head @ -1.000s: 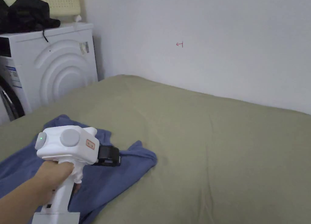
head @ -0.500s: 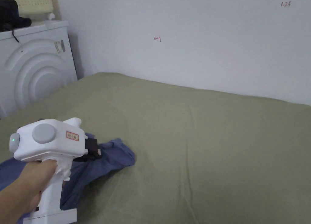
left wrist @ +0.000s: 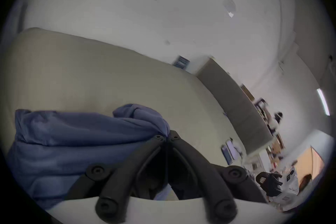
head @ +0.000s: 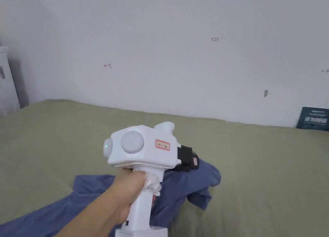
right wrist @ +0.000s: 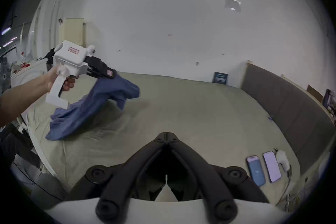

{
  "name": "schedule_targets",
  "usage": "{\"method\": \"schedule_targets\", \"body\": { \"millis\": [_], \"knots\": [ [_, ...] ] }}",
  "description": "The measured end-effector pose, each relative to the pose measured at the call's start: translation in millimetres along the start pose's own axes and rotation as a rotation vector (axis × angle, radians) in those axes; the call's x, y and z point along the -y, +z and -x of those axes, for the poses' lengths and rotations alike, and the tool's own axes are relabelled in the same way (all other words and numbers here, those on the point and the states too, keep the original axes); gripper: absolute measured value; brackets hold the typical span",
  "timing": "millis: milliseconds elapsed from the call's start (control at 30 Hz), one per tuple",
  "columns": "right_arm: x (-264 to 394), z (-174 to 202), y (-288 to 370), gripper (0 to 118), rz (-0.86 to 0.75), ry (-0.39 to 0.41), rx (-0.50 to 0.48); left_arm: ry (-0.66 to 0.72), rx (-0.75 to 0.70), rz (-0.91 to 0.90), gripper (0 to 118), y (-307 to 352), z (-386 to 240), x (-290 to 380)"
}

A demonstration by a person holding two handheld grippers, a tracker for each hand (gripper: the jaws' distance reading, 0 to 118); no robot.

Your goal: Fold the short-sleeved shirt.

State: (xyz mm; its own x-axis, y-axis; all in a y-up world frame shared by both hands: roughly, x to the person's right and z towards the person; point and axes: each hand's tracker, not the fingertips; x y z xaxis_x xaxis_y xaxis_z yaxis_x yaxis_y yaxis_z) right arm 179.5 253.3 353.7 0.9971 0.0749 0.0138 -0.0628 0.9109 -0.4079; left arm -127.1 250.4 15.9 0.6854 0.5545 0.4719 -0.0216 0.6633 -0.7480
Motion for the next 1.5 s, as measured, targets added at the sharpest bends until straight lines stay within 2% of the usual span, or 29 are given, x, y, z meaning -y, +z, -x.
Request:
{"method": "schedule_targets", "body": {
  "millis": [233, 400, 433, 467, 500, 533, 567, 600, 667, 833, 867, 900, 967, 1000, 1067, 1133, 1300, 1400, 1433, 1467, 1500],
  "knots": [
    [19.6, -49.5, 49.2, 0, 0.027, -0.061, 0.142, -0.039, 0.258, 0.232, 0, -122.0, -124.8, 93.9],
    [28.5, -68.0, 64.2, 0, 0.043, -0.086, 0.202, -0.066, 0.194, 0.344, 2, -157.3, -138.0, 162.5],
    [29.3, -68.7, 64.4, 0, 0.045, -0.085, 0.209, -0.077, 0.181, 0.351, 10, -157.3, -133.6, 171.2],
    [29.4, -68.6, 63.8, 0, 0.046, -0.088, 0.214, -0.064, 0.171, 0.352, 29, -154.8, -128.7, 178.0],
    [28.8, -68.0, 62.9, 0, 0.046, -0.089, 0.212, -0.053, 0.167, 0.334, 75, -146.7, -124.8, 180.0],
    [28.8, -67.8, 59.5, 0, 0.047, -0.092, 0.199, -0.041, 0.148, 0.317, 100, -136.5, -122.0, 178.2],
    [27.0, -65.8, 56.5, 0, 0.044, -0.095, 0.181, -0.018, 0.137, 0.278, 108, -119.3, -114.4, 174.2],
    [24.1, -62.7, 53.6, 0, 0.041, -0.094, 0.171, -0.001, 0.169, 0.215, 108, -97.5, -107.0, 167.7],
    [17.5, -56.5, 49.2, 0, 0.017, -0.091, 0.14, -0.045, 0.126, 0.102, 108, -47.6, -95.1, 151.8],
    [-4.1, -41.9, 33.1, 0, -0.038, -0.082, 0.069, -0.217, -0.243, -0.194, 101, 104.8, -60.2, 143.9],
    [-7.4, -39.1, 29.0, 0, -0.043, -0.087, 0.061, -0.227, -0.302, -0.235, 92, 130.2, -54.3, 150.2],
    [-9.9, -35.8, 24.9, 0, -0.049, -0.096, 0.053, -0.229, -0.373, -0.283, 68, 154.5, -50.7, 155.5],
    [-12.8, -30.1, 15.9, 0, -0.053, -0.119, 0.024, -0.239, -0.489, -0.329, 7, 195.5, -42.5, 172.3],
    [-12.8, -26.2, 12.0, 0, -0.049, -0.118, 0.023, -0.234, -0.548, -0.333, 0, 209.4, -38.9, 178.8],
    [-9.9, -19.5, 5.4, 0, -0.038, -0.126, 0.011, -0.232, -0.634, -0.336, 0, 231.6, -29.8, 192.7],
    [-3.1, -12.5, 1.2, 0, -0.018, -0.132, -0.003, -0.184, -0.639, -0.291, 0, 246.8, -16.0, 206.4],
    [15.3, -2.7, -8.3, 0, 0.065, -0.109, -0.029, -0.053, -0.652, -0.214, 0, 236.9, 21.4, 225.0],
    [20.7, -5.5, -12.8, 0, 0.084, -0.1, -0.023, -0.056, -0.633, -0.162, 2, 214.9, 48.5, 204.2],
    [21.5, -7.5, -14.5, 0, 0.09, -0.099, -0.018, -0.066, -0.634, -0.124, 16, 203.7, 58.5, 191.5],
    [21.7, -9.4, -16.0, 0, 0.097, -0.1, -0.013, -0.062, -0.625, -0.117, 45, 192.1, 71.6, 176.4],
    [22.2, -11.7, -17.9, 0, 0.104, -0.102, -0.008, -0.049, -0.618, -0.078, 96, 177.7, 84.7, 160.7]
  ]
}}
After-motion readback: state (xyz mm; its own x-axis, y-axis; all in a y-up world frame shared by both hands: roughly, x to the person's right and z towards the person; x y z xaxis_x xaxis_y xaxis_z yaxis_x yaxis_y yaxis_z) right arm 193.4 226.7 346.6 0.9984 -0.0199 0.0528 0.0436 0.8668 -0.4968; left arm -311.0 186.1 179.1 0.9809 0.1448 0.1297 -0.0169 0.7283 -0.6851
